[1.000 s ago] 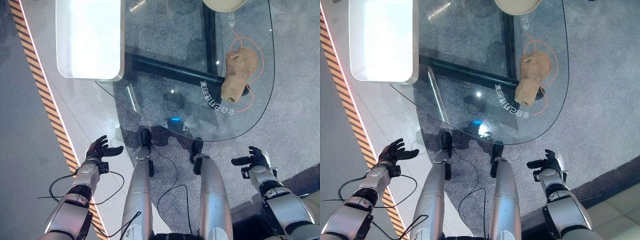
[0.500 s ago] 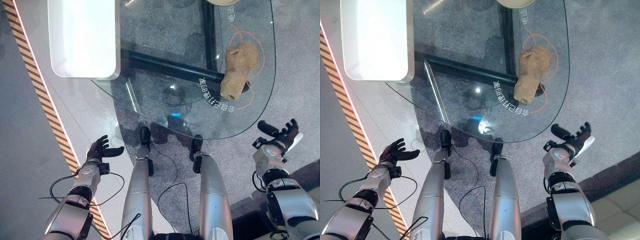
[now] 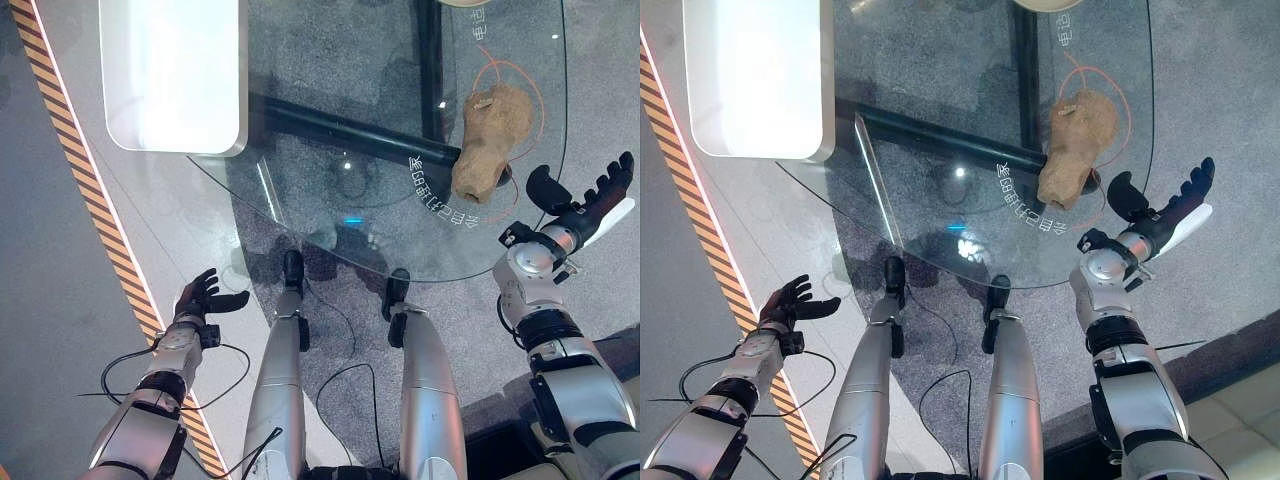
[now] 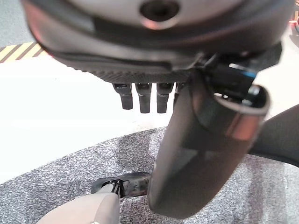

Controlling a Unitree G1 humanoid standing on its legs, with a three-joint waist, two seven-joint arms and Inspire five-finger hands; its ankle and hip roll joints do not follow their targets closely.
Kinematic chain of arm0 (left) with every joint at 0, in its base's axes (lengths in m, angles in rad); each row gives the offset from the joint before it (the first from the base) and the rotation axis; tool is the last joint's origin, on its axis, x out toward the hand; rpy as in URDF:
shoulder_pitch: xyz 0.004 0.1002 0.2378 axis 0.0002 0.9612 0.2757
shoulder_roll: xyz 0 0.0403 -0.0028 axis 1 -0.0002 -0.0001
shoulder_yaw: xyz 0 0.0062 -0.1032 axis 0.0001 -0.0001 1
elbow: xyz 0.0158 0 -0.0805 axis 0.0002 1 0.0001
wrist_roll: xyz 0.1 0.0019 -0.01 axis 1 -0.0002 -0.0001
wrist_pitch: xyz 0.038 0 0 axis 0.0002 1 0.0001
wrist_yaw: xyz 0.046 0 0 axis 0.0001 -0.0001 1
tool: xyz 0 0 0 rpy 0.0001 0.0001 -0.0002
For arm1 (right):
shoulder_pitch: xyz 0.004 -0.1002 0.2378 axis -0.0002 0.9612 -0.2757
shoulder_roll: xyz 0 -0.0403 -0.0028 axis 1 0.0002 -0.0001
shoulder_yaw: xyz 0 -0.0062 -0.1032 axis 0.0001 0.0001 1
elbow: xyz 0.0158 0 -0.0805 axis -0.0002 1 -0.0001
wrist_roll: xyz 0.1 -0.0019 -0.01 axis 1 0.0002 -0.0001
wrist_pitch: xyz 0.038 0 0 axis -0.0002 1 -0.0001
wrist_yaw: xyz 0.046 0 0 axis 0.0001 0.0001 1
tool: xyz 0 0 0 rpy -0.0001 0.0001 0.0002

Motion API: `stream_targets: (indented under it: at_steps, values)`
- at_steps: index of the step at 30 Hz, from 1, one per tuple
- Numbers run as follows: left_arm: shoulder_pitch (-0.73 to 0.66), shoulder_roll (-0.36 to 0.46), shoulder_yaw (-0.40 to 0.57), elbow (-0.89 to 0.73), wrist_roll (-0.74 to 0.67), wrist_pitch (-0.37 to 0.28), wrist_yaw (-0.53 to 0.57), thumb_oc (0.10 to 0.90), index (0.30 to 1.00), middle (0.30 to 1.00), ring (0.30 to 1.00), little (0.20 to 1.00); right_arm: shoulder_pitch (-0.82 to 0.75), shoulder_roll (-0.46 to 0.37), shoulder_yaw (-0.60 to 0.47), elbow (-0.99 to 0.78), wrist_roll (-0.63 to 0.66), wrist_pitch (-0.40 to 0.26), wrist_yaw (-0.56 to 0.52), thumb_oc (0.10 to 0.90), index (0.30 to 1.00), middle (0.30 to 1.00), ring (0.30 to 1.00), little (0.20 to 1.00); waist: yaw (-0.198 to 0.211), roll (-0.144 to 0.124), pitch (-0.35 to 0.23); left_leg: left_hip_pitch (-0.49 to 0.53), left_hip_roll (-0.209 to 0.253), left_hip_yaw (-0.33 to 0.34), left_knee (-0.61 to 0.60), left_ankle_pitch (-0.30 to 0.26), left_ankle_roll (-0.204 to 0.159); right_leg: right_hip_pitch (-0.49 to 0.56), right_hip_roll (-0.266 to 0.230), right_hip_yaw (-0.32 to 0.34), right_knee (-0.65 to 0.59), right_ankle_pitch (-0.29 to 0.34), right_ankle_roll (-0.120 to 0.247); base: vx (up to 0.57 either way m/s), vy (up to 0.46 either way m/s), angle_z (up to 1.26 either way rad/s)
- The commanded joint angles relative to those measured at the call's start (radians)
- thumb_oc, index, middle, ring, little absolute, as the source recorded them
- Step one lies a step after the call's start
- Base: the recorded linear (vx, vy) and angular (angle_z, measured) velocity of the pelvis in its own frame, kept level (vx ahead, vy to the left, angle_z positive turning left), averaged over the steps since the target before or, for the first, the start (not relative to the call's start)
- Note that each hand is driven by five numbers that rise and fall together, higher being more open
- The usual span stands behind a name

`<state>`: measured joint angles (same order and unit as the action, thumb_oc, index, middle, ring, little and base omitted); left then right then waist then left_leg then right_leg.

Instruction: Wipe the table with a cloth and put it in the basket.

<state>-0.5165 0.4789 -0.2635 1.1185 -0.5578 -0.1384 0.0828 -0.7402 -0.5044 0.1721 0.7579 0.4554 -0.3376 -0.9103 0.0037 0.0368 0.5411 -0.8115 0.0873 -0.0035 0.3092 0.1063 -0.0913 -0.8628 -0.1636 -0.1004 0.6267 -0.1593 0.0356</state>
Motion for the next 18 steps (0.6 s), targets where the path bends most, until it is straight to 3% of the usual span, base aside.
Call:
stream_targets:
  at_steps: [1,18]
  values:
    - [0.042,0.021,0.015,0.012,-0.029,-0.025,0.031,0.800,0.900,0.900,0.900,0.900,0.024,-0.066,0.010,-0.111,-0.098,-0.036,-0.065,0.800,0.900,0.900,0.900,0.900,-0.017,0.018,-0.021,-0.009,-0.035,0.018,0.135,-0.146,0.035,0.047,0.013,0.014,-0.176,0.104,0.024,0.00,0.000,0.00]
    - [0.075,-0.034,0.010,-0.016,-0.003,-0.043,0.055,0.800,0.900,0.900,0.900,0.900,0.021,0.032,0.147,-0.282,-0.108,0.106,-0.030,0.800,0.900,0.900,0.900,0.900,-0.010,0.036,-0.021,0.026,-0.044,0.040,0.091,-0.124,0.032,0.071,0.005,0.009,-0.205,0.105,0.015,0.00,0.003,0.00]
